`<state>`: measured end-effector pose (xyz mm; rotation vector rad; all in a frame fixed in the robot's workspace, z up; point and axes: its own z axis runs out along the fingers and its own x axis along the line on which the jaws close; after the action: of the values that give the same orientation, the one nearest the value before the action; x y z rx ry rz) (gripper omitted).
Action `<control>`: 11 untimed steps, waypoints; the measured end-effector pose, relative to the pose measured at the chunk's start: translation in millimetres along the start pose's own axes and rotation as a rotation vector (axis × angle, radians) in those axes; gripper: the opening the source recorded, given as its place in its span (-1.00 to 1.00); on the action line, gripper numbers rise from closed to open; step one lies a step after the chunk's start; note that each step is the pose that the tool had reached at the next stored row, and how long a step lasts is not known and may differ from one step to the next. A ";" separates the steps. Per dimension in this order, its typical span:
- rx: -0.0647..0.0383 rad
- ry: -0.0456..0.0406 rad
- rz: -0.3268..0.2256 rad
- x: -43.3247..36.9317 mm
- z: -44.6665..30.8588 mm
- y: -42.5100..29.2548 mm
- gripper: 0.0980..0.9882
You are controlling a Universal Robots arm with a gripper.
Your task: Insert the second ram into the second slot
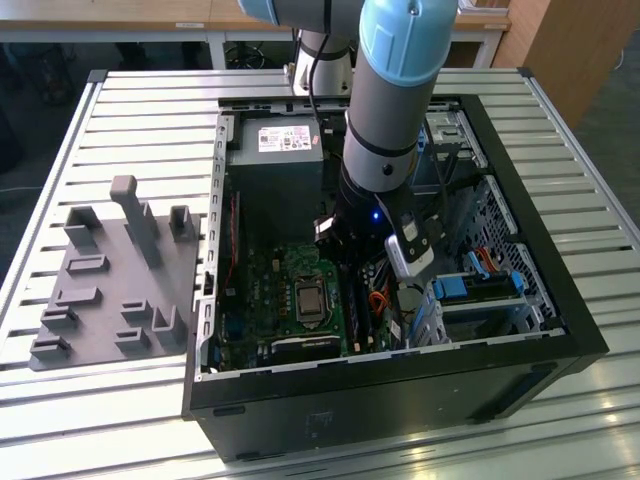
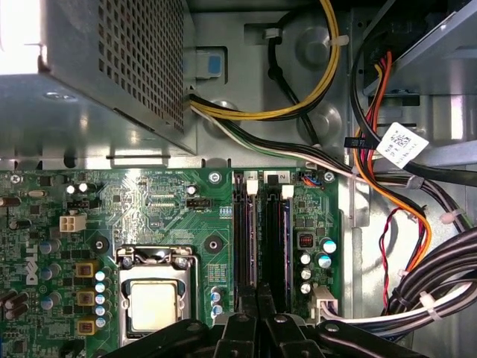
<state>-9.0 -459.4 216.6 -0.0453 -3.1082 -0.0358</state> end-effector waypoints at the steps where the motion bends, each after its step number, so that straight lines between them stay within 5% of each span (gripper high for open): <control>1: 0.000 0.0000 0.000 0.0 0.0 0.0 -0.96; 11: 0.000 0.0002 -0.002 -0.7 -0.2 0.1 -0.79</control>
<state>-8.3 -459.4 216.8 -0.0424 -3.1080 -0.0361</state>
